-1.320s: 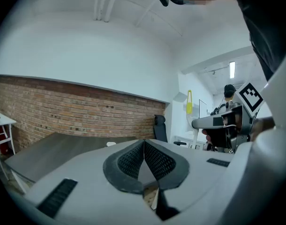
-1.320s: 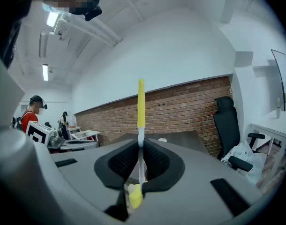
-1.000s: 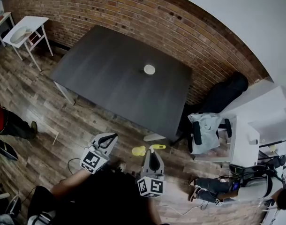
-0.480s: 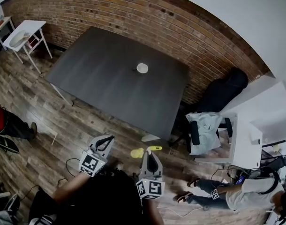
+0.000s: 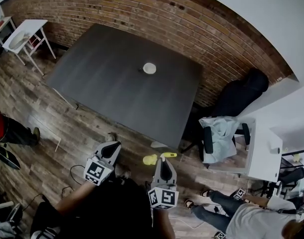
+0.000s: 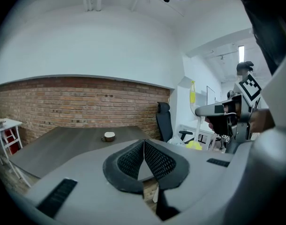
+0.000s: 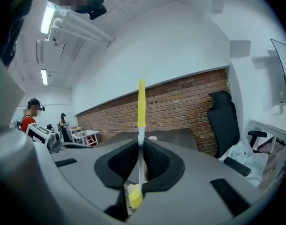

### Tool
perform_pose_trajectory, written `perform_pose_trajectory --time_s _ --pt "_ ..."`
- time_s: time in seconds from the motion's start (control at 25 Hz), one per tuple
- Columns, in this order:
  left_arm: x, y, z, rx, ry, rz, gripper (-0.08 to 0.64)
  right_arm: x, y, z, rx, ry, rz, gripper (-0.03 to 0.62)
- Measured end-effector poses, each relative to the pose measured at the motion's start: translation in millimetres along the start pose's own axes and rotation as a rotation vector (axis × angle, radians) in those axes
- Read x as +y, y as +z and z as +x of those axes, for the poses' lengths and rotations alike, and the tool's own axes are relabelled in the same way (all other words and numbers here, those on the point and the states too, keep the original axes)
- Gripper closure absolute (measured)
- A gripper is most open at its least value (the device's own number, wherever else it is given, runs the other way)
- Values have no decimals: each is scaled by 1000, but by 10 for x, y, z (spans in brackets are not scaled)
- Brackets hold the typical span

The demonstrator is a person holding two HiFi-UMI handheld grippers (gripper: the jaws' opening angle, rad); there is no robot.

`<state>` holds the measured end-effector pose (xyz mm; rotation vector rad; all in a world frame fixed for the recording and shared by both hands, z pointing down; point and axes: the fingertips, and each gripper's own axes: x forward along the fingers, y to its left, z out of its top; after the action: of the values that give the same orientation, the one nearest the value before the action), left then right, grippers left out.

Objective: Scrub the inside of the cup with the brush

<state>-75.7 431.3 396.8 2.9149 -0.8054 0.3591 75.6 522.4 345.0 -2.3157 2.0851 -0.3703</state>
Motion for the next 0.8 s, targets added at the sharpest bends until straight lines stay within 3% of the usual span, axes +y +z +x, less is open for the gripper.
perform_pose_trajectory --time_s 0.32,0.8 --pt "321 26 607 -5 -69 12 526 -193 88 543 -14 -60 5 541" --pt "1610 343 1530 11 -124 6 526 -178 488 2068 -2 -133 -9 541"
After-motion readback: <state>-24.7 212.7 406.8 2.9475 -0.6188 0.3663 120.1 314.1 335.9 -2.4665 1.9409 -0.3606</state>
